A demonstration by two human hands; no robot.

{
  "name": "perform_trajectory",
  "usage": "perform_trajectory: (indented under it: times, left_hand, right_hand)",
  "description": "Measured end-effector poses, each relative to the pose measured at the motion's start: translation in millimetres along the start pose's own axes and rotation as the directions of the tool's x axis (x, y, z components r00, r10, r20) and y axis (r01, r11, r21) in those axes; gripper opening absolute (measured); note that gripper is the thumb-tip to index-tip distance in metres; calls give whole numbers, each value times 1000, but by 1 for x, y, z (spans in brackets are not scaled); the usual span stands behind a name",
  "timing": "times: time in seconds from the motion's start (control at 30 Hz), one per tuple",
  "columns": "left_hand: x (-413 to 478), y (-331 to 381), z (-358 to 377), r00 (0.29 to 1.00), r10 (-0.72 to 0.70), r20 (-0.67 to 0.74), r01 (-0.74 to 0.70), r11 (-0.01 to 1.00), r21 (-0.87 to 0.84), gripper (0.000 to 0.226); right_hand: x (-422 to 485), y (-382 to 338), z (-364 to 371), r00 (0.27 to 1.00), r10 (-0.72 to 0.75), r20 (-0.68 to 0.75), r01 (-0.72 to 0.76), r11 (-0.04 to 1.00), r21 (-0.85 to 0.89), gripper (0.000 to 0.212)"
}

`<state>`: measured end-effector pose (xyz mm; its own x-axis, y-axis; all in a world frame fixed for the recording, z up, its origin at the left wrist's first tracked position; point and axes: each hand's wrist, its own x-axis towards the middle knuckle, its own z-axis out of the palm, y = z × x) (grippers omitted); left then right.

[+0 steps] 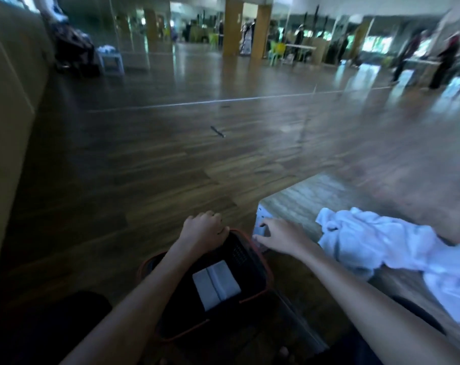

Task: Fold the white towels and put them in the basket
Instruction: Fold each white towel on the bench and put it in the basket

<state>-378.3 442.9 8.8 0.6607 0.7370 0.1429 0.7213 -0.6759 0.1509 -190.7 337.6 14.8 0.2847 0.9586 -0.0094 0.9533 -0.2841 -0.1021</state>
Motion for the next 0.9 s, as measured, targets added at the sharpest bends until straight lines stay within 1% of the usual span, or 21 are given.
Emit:
perform_trajectory:
  times: [0.17,0.3,0.33,0.4,0.47,0.57,0.63,0.7,0.83,0.9]
  left_hand:
    - [-7,52,-28,993,107,45,-107,994,6,41]
    - [-1,97,-24,965,246,93,-247,969,4,42]
    - [1,110,-21,954,278,109,-279,960,-7,43]
    - [5,138,-12,933,337,128,-335,941,-38,45]
    - [7,165,-2,904,406,135,-401,914,-65,43]
    - [9,196,15,855,503,126,-492,864,-108,42]
    - [12,210,25,838,534,109,-521,844,-128,41]
    - [15,221,35,833,545,90,-530,835,-147,39]
    - [23,237,59,836,546,58,-528,828,-189,32]
    - [25,242,70,841,537,63,-518,834,-189,30]
  right_hand:
    - [-53,28,-32,993,114,-31,-113,993,14,49]
    - [-95,60,-45,980,198,-27,-197,979,46,43]
    - [-107,68,-48,974,225,-32,-223,973,56,39]
    - [-133,86,-50,957,286,-52,-281,955,92,23]
    - [-155,102,-50,932,357,-58,-348,929,127,31]
    - [-180,128,-44,892,446,-77,-435,892,125,29]
    - [-186,142,-42,877,474,-75,-464,878,117,23]
    - [-187,153,-40,860,507,-64,-496,858,130,23]
    - [-178,168,-28,840,537,-75,-524,840,144,24]
    - [-174,171,-18,843,530,-92,-514,844,154,20]
